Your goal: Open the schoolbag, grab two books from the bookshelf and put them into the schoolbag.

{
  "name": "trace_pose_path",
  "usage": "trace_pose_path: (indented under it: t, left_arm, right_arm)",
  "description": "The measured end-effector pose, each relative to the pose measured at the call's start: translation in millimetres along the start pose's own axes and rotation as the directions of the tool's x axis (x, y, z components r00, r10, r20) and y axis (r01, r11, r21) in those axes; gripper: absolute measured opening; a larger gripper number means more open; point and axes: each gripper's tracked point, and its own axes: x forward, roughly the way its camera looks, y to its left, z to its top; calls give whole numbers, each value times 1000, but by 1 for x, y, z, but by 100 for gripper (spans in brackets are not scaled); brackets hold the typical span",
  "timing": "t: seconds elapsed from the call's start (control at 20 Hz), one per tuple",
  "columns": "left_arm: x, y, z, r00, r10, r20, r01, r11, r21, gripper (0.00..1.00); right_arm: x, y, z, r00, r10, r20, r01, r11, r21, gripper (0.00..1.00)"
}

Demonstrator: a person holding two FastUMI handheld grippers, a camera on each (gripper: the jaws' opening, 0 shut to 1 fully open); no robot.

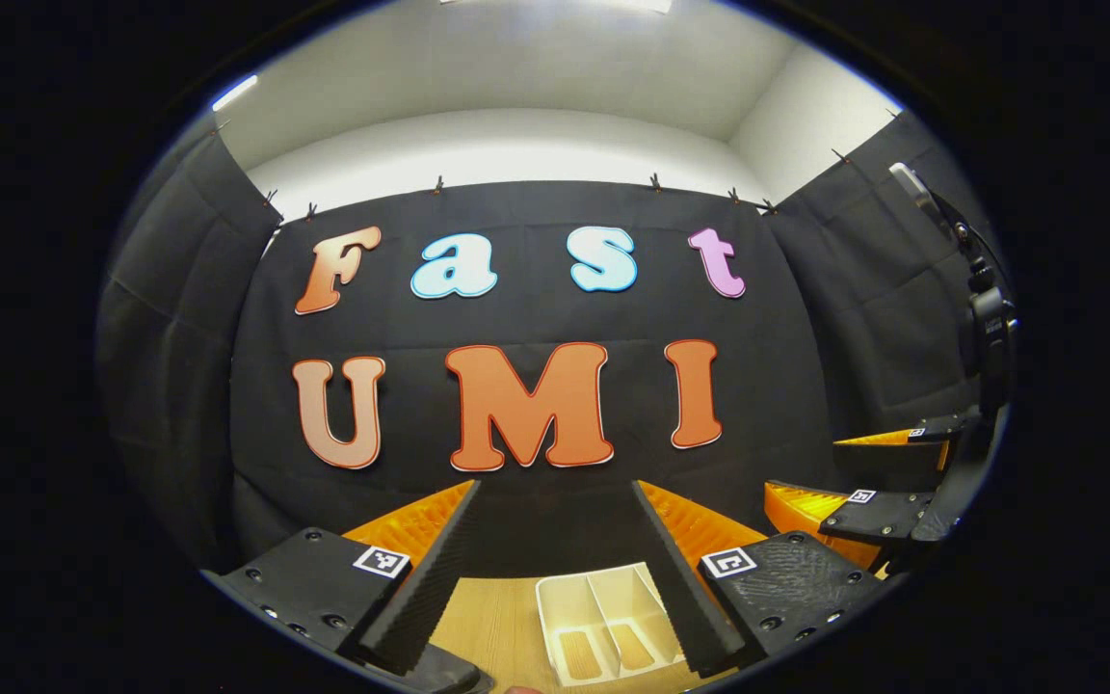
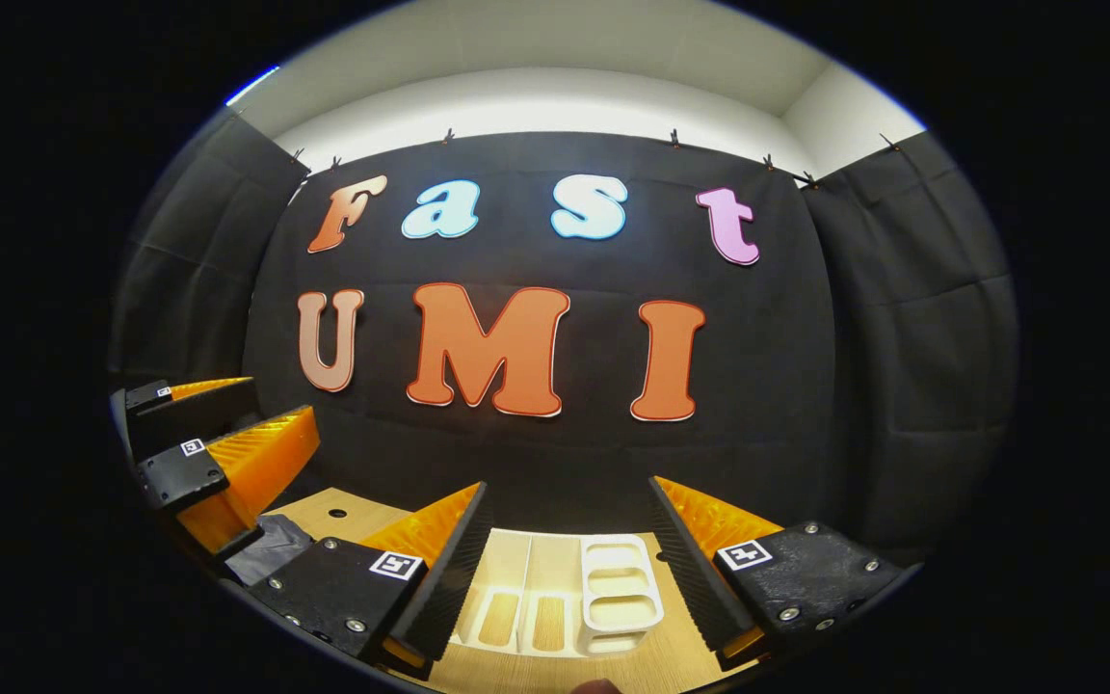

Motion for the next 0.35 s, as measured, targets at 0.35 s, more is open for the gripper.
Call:
trace_pose_path:
  t: [0.35]
  left_arm:
    - [-4,4,-4,1000,13,-19,-14,1000,-23,94]
  right_arm:
    - [4,7,-2,1000,30,1,-30,999,-22,95]
